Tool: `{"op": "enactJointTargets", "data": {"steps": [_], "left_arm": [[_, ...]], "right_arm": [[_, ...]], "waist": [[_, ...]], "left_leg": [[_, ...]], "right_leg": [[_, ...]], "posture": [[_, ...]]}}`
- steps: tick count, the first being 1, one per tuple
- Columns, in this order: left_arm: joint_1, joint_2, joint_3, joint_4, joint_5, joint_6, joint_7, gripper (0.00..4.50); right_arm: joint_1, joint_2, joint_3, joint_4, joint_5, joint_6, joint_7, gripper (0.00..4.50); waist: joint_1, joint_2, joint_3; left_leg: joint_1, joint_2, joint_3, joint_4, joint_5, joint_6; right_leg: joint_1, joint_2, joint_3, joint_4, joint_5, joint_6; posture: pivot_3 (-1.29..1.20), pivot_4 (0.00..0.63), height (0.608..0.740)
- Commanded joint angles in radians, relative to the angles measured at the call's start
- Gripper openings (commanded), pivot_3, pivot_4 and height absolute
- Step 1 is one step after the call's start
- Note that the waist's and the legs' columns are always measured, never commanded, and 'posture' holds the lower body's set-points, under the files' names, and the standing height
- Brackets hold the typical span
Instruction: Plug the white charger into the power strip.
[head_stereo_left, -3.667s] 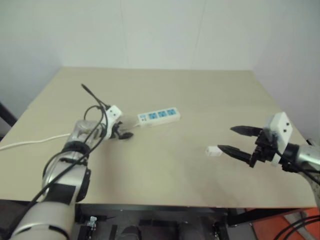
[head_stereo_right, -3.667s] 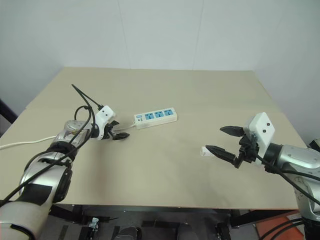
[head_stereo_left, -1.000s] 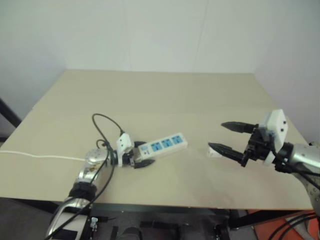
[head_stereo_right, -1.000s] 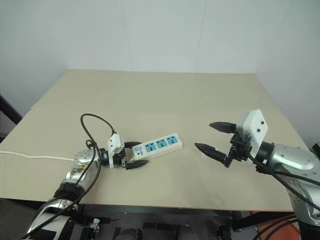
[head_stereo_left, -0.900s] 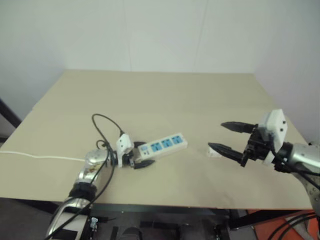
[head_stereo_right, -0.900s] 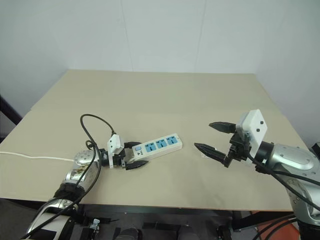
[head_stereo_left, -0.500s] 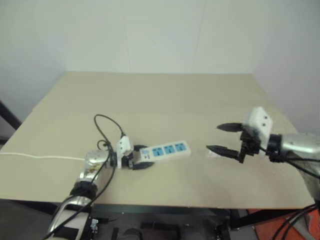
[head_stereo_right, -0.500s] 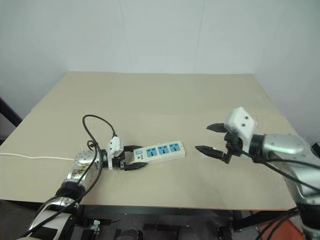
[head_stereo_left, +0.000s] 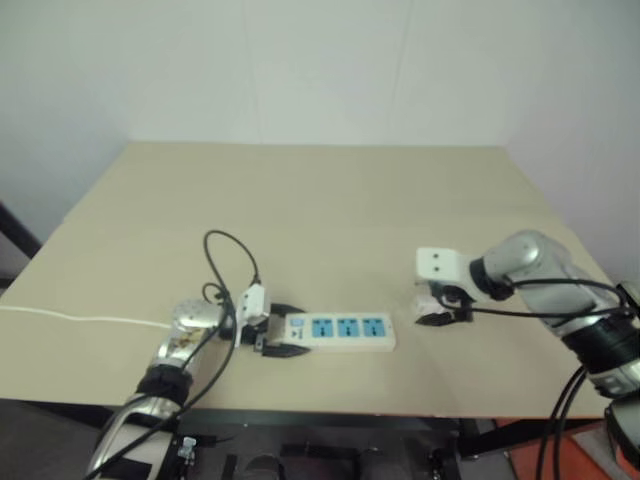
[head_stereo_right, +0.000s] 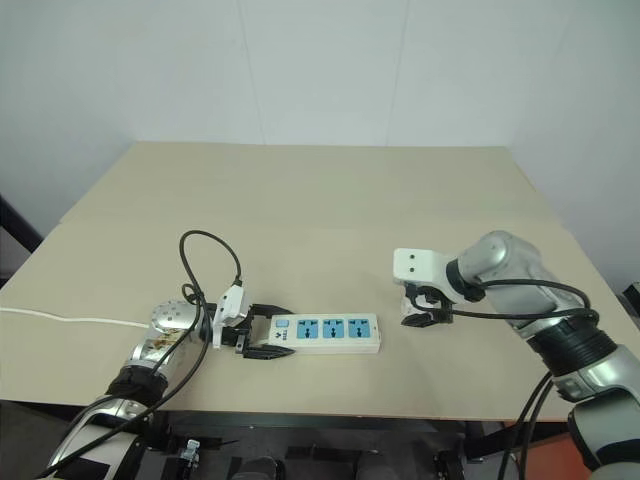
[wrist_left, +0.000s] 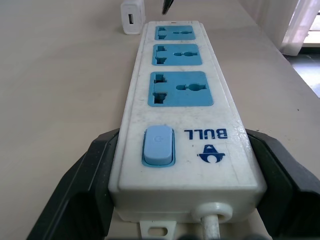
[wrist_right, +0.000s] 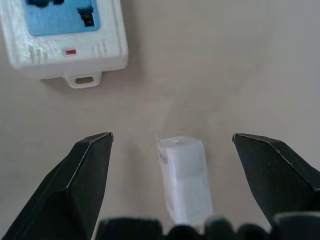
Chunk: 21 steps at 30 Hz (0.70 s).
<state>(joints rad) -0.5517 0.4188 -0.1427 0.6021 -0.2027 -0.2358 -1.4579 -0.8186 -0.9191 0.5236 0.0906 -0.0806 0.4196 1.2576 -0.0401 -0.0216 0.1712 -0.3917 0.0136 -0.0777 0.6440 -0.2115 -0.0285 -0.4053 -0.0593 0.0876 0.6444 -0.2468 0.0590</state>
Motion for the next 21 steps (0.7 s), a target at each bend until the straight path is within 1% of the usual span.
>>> {"op": "enactJointTargets", "data": {"steps": [1,7,10,12,13,15,18,19,21], "left_arm": [[0.005,-0.003,-0.031,-0.012,0.012,0.007,-0.02,3.29],[0.002,-0.006,-0.04,-0.019,0.017,0.012,-0.017,3.29],[0.0,-0.005,-0.041,-0.02,0.017,0.013,-0.015,3.29],[0.0,-0.003,-0.041,-0.021,0.018,0.015,-0.015,3.29],[-0.001,-0.003,-0.042,-0.02,0.019,0.015,-0.014,3.29],[-0.004,-0.003,-0.043,-0.017,0.021,0.016,-0.013,3.29],[-0.009,-0.004,-0.046,-0.009,0.025,0.015,-0.011,3.29],[-0.012,-0.005,-0.046,-0.007,0.026,0.015,-0.011,3.29],[-0.017,-0.007,-0.048,-0.003,0.029,0.014,-0.009,3.29]], "right_arm": [[-0.061,0.019,0.02,0.073,-0.081,-0.074,0.032,4.5],[-0.122,0.076,0.086,0.236,-0.191,-0.194,0.095,4.5],[-0.143,0.103,0.101,0.292,-0.226,-0.237,0.125,3.95],[-0.158,0.13,0.111,0.325,-0.25,-0.251,0.15,3.28],[-0.163,0.139,0.119,0.339,-0.27,-0.27,0.156,2.81],[-0.169,0.16,0.129,0.358,-0.297,-0.289,0.164,2.22],[-0.178,0.193,0.131,0.372,-0.323,-0.293,0.171,1.2],[-0.182,0.202,0.13,0.378,-0.332,-0.294,0.17,1.13],[-0.186,0.212,0.119,0.391,-0.351,-0.299,0.142,1.13]], "waist": [[0.002,0.0,0.0],[0.001,0.0,0.0],[0.001,0.0,0.0],[0.0,0.0,0.0],[0.0,0.0,0.0],[-0.001,0.0,0.0],[-0.005,-0.001,-0.001],[-0.006,-0.001,-0.001],[-0.006,-0.003,-0.002]], "left_leg": [[0.0,0.0,0.0,0.0,0.0,0.0],[0.0,0.0,0.0,0.0,0.0,0.0],[0.0,0.0,0.0,0.0,0.0,0.0],[0.001,0.0,0.0,0.0,0.0,0.0],[0.001,0.0,0.0,0.0,0.0,0.0],[0.002,0.0,0.0,0.0,0.0,0.0],[0.004,0.0,0.0,0.0,0.0,0.0],[0.004,0.0,0.0,0.0,0.0,0.0],[0.005,0.0,0.0,0.0,0.0,0.0]], "right_leg": [[0.0,0.0,0.0,0.0,0.0,0.0],[0.0,0.0,0.0,0.001,0.001,-0.003],[0.0,0.0,0.0,0.001,0.002,-0.003],[0.001,0.0,0.0,0.001,0.003,-0.004],[0.001,0.0,0.0,0.001,0.003,-0.005],[0.001,0.0,0.0,0.001,0.003,-0.005],[0.003,0.0,0.0,0.001,0.003,-0.004],[0.003,0.0,0.0,0.001,0.003,-0.004],[0.003,0.001,0.0,0.002,0.003,-0.004]], "posture": [[0.0,0.15,0.74],[0.0,0.15,0.74],[0.0,0.15,0.74],[0.0,0.15,0.74],[0.0,0.15,0.74],[0.0,0.15,0.74],[0.0,0.15,0.74],[0.0,0.15,0.74],[0.0,0.15,0.74]]}}
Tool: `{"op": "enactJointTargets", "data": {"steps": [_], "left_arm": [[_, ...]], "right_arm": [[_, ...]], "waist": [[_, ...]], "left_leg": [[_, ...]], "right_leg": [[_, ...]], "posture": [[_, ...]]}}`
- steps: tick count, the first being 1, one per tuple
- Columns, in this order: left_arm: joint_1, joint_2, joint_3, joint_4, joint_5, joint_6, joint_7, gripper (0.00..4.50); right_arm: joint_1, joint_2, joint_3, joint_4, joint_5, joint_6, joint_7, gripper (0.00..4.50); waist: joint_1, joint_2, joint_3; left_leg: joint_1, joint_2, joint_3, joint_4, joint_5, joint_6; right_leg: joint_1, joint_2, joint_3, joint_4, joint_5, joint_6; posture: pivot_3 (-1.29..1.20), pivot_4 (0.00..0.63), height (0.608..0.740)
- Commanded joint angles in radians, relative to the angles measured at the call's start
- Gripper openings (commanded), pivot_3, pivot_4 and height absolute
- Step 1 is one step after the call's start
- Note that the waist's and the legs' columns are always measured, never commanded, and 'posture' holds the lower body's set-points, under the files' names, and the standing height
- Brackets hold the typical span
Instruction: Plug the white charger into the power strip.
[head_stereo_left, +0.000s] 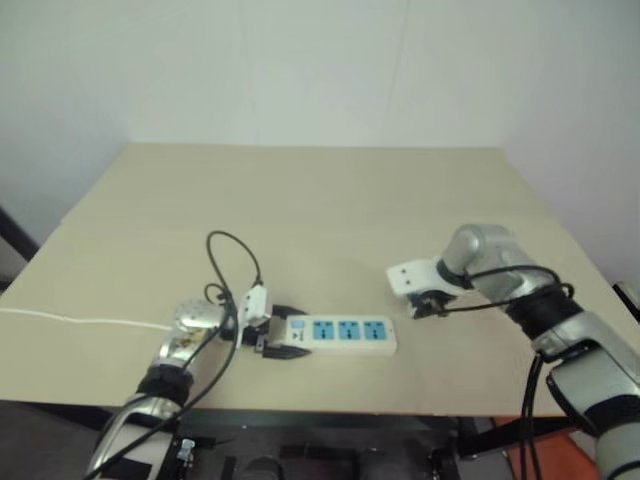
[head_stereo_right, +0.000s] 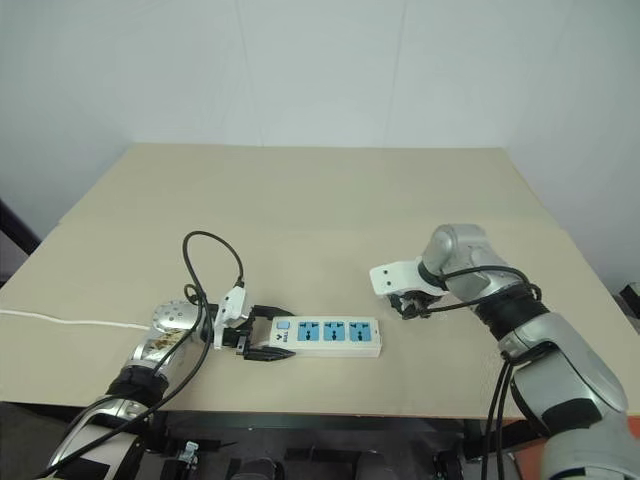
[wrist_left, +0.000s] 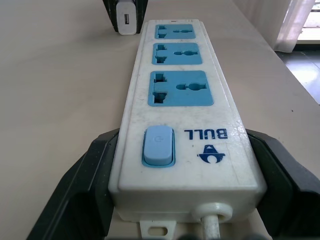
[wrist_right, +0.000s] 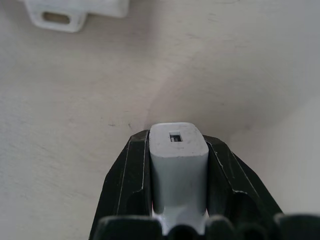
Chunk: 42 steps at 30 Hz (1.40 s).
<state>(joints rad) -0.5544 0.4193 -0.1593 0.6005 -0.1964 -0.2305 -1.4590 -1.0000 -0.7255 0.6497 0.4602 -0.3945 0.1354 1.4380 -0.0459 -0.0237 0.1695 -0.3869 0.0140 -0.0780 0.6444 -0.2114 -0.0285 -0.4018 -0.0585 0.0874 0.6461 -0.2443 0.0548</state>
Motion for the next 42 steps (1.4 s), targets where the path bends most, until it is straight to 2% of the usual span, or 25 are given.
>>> {"op": "enactJointTargets", "data": {"steps": [1,5,9,12,15,19,27,31,35,42], "left_arm": [[-0.017,-0.009,-0.032,0.001,0.023,0.009,-0.007,3.29],[-0.025,-0.008,-0.033,0.005,0.025,0.017,-0.001,3.29],[-0.027,-0.01,-0.037,0.011,0.032,0.034,0.02,3.29],[-0.023,-0.015,-0.039,0.008,0.033,0.038,0.031,3.29],[-0.024,-0.02,-0.039,0.004,0.031,0.043,0.041,3.29],[-0.023,-0.016,-0.042,-0.007,0.027,0.046,0.032,3.29],[-0.028,-0.003,-0.047,-0.012,0.027,0.046,0.005,3.29],[-0.031,-0.003,-0.05,-0.011,0.028,0.047,0.0,3.29],[-0.033,-0.005,-0.054,-0.009,0.028,0.048,-0.006,3.29],[-0.036,-0.003,-0.058,-0.009,0.027,0.049,-0.012,3.29]], "right_arm": [[-0.004,0.019,-0.021,0.021,-0.036,-0.016,-0.05,1.13],[0.017,0.023,-0.161,-0.058,0.05,0.047,-0.115,1.13],[0.041,0.121,-0.434,-0.232,0.271,0.297,-0.227,1.13],[0.169,0.219,-0.586,-0.433,0.472,0.363,-0.275,1.13],[0.308,0.333,-0.679,-0.582,0.616,0.39,-0.362,1.13],[0.459,0.422,-0.666,-0.66,0.685,0.35,-0.432,1.13],[0.517,0.477,-0.651,-0.588,0.823,0.327,-0.404,1.13],[0.535,0.478,-0.62,-0.564,0.833,0.301,-0.393,1.13],[0.555,0.48,-0.567,-0.506,0.787,0.198,-0.375,1.13],[0.542,0.515,-0.542,-0.414,0.774,0.102,-0.408,1.13]], "waist": [[0.0,-0.001,-0.001],[0.001,-0.001,-0.001],[0.002,0.0,0.0],[0.01,0.0,0.0],[0.014,-0.001,-0.001],[0.011,-0.001,-0.001],[0.007,-0.001,-0.001],[0.005,-0.001,-0.001],[0.004,-0.001,-0.001],[0.004,-0.001,-0.001]], "left_leg": [[0.0,0.0,0.0,0.0,0.0,0.0],[0.0,0.0,0.0,0.0,0.0,0.0],[-0.004,0.0,-0.001,-0.001,0.0,0.0],[-0.004,-0.001,-0.002,0.0,0.0,0.0],[-0.004,-0.001,-0.003,0.0,0.0,0.0],[-0.003,-0.001,-0.003,0.0,0.0,0.0],[-0.003,0.0,-0.002,0.0,0.0,0.0],[-0.003,0.0,-0.002,-0.001,0.0,0.0],[-0.003,0.0,-0.002,0.0,0.0,0.0],[-0.003,0.0,-0.002,-0.001,0.0,0.0]], "right_leg": [[0.0,0.0,0.0,0.0,0.0,0.0],[0.0,0.0,0.0,0.0,0.0,0.0],[-0.004,0.0,0.0,0.001,0.002,-0.003],[-0.003,-0.001,-0.001,0.001,0.002,-0.003],[-0.001,-0.001,-0.003,0.0,0.002,-0.003],[-0.001,-0.001,-0.002,0.001,0.002,-0.003],[-0.001,0.0,-0.002,0.0,0.001,-0.002],[-0.001,0.0,-0.002,0.0,0.001,-0.002],[-0.002,0.0,-0.002,0.0,-0.001,0.001],[-0.002,0.0,-0.002,0.0,-0.001,0.0]], "posture": [[0.0,0.15,0.74],[0.0,0.15,0.74],[0.0,0.15,0.74],[0.0,0.15,0.74],[0.0,0.15,0.74],[0.0,0.15,0.74],[0.0,0.15,0.74],[0.0,0.15,0.74],[0.0,0.15,0.74],[0.0,0.15,0.74]]}}
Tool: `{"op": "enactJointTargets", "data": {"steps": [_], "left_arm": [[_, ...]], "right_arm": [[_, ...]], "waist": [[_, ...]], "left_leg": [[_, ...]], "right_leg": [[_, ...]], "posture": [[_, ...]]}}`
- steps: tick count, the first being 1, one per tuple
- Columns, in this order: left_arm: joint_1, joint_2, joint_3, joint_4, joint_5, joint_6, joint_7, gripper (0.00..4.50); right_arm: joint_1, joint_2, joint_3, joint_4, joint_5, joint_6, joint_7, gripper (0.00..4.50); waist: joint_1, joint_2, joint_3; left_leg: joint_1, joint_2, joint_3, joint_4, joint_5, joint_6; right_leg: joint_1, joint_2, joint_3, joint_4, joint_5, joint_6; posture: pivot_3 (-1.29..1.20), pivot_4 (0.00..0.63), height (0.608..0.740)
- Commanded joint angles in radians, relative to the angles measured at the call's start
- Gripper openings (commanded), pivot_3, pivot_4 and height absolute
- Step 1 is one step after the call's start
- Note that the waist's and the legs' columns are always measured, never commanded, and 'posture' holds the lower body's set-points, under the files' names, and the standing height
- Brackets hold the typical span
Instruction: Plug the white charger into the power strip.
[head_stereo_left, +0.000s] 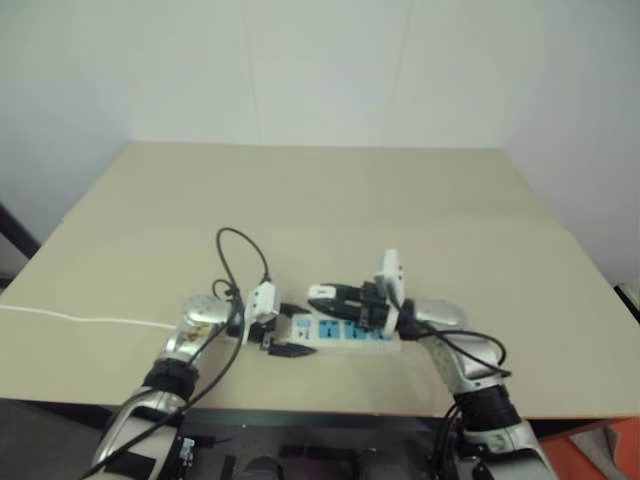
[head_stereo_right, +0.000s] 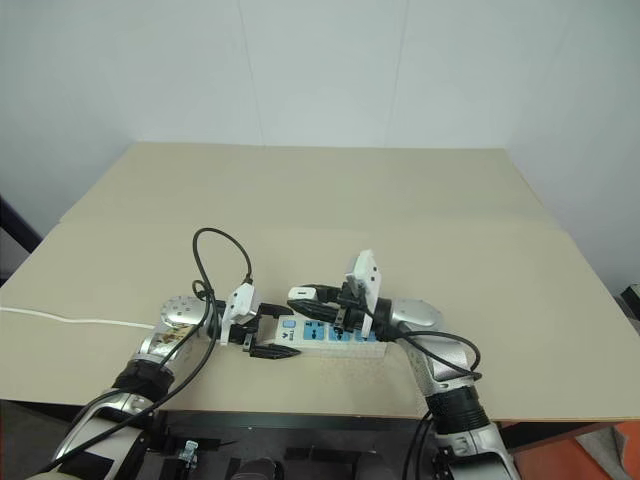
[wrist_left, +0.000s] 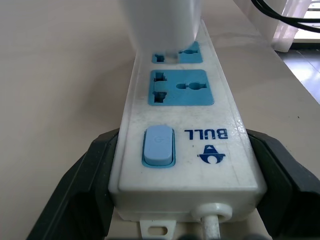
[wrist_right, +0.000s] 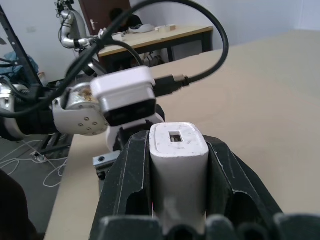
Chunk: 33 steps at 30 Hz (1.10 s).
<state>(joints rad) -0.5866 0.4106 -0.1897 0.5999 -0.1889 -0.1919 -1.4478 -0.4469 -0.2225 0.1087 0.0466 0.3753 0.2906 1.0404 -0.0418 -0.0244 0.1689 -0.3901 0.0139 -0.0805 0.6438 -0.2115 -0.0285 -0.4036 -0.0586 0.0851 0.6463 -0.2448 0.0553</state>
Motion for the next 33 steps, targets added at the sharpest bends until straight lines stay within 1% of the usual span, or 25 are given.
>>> {"op": "enactJointTargets", "data": {"steps": [1,13,24,33], "left_arm": [[-0.003,0.006,-0.029,-0.01,0.02,0.011,-0.026,3.29],[0.0,0.011,-0.031,-0.014,0.019,0.016,-0.034,3.29],[-0.002,0.013,-0.032,-0.011,0.021,0.015,-0.037,3.29],[-0.004,0.014,-0.033,-0.01,0.024,0.015,-0.037,3.29]], "right_arm": [[-0.014,0.016,0.002,0.011,-0.002,-0.067,-0.012,1.13],[-0.011,-0.026,0.009,0.072,-0.018,-0.146,0.011,1.13],[-0.016,-0.028,0.032,0.077,-0.019,-0.157,0.018,1.13],[-0.015,-0.047,0.054,0.166,-0.077,-0.222,0.032,1.13]], "waist": [[0.0,0.0,0.0],[-0.001,0.0,0.0],[-0.001,0.0,0.0],[-0.002,0.0,0.0]], "left_leg": [[0.0,0.0,0.0,0.0,0.0,0.0],[0.0,0.0,0.0,0.0,0.0,0.0],[0.0,0.0,0.0,0.0,0.0,0.0],[0.001,0.0,0.0,0.0,0.0,0.0]], "right_leg": [[0.0,0.0,0.0,0.0,0.0,0.0],[0.0,0.0,0.0,0.0,0.0,0.0],[0.0,0.0,0.0,0.0,0.0,0.0],[0.0,0.0,0.0,0.0,-0.002,0.003]], "posture": [[0.0,0.15,0.74],[0.0,0.15,0.74],[0.0,0.15,0.74],[0.0,0.15,0.74]]}}
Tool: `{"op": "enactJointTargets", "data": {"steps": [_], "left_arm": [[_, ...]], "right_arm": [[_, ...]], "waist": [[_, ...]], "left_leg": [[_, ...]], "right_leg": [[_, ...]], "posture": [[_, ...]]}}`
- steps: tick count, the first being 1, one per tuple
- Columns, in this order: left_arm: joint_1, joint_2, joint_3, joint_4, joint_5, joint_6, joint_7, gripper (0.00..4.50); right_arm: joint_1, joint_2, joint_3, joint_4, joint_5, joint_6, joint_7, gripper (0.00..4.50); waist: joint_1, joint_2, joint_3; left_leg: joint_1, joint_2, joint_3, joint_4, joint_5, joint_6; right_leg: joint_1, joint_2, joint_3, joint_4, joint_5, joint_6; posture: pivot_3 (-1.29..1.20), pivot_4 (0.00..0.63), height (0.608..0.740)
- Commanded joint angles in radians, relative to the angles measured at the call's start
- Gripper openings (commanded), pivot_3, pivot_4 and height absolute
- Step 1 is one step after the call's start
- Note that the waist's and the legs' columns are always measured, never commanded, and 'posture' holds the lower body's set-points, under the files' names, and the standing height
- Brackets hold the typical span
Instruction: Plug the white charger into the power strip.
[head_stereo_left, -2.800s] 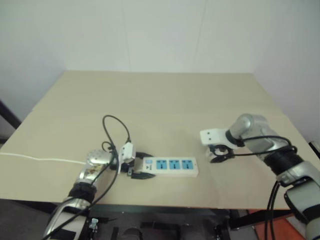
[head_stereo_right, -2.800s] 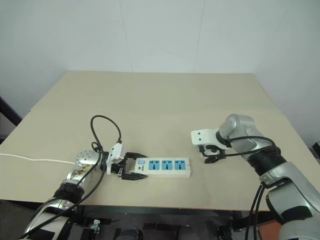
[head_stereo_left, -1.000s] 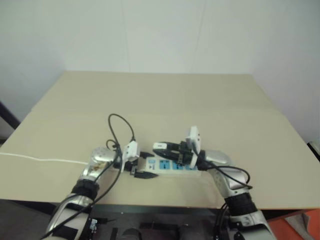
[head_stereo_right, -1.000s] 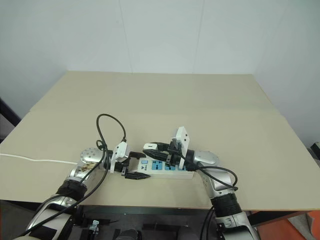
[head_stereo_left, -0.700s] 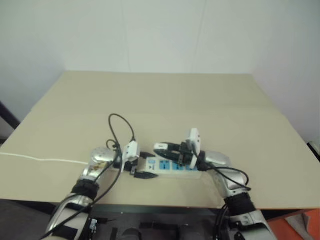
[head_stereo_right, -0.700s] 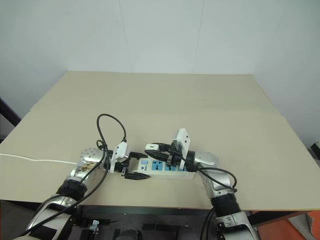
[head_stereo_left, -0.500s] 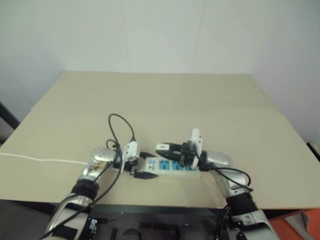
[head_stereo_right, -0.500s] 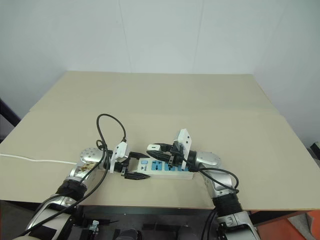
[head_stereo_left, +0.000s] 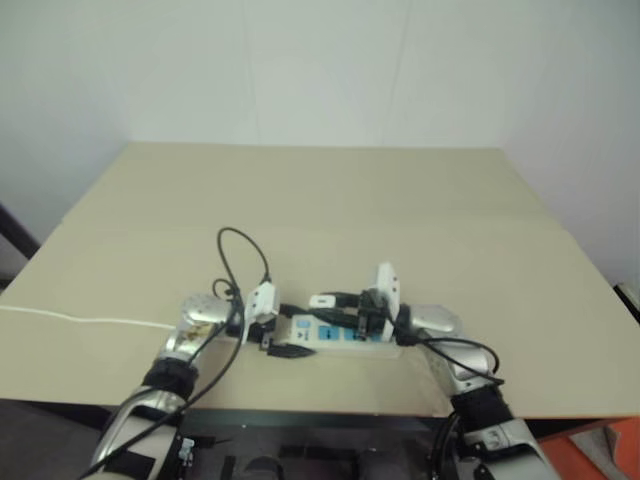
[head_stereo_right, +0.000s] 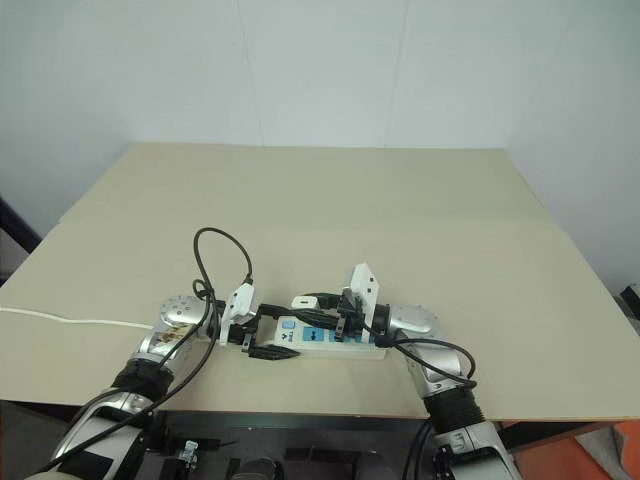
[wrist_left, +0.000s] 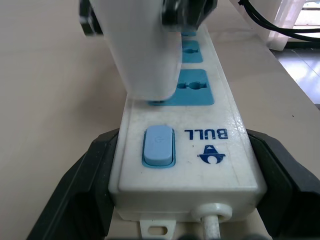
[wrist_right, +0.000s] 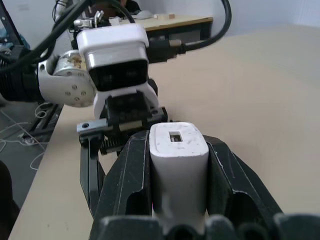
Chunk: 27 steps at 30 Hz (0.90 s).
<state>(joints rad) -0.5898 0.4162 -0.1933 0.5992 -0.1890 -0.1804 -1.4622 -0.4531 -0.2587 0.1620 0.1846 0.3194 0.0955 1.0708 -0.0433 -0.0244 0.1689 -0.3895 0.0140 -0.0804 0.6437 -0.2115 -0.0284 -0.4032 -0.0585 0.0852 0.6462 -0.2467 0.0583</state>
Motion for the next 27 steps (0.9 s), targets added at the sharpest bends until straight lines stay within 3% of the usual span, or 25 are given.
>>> {"op": "enactJointTargets", "data": {"steps": [1,14,27], "left_arm": [[-0.001,0.009,-0.029,-0.009,0.024,0.004,-0.023,3.29],[-0.004,0.023,-0.027,0.0,0.022,0.004,-0.014,3.29],[-0.001,0.043,-0.017,-0.005,0.022,0.008,-0.001,3.29]], "right_arm": [[-0.008,-0.016,0.002,0.038,-0.026,-0.034,0.004,1.13],[0.022,-0.163,0.006,0.124,-0.041,-0.01,0.075,1.13],[0.013,-0.186,0.067,0.19,-0.064,0.019,0.094,1.13]], "waist": [[-0.001,0.0,0.0],[0.012,0.0,0.0],[0.011,0.0,0.0]], "left_leg": [[0.0,0.0,0.0,0.0,0.0,0.0],[0.0,-0.001,0.0,0.0,0.0,0.0],[0.006,0.0,0.0,0.0,0.0,0.0]], "right_leg": [[0.0,0.0,0.0,0.0,0.0,0.0],[0.002,-0.001,0.0,-0.001,0.0,0.001],[0.009,0.0,0.0,-0.003,-0.001,0.002]], "posture": [[0.0,0.15,0.74],[0.0,0.15,0.74],[0.0,0.15,0.74]]}}
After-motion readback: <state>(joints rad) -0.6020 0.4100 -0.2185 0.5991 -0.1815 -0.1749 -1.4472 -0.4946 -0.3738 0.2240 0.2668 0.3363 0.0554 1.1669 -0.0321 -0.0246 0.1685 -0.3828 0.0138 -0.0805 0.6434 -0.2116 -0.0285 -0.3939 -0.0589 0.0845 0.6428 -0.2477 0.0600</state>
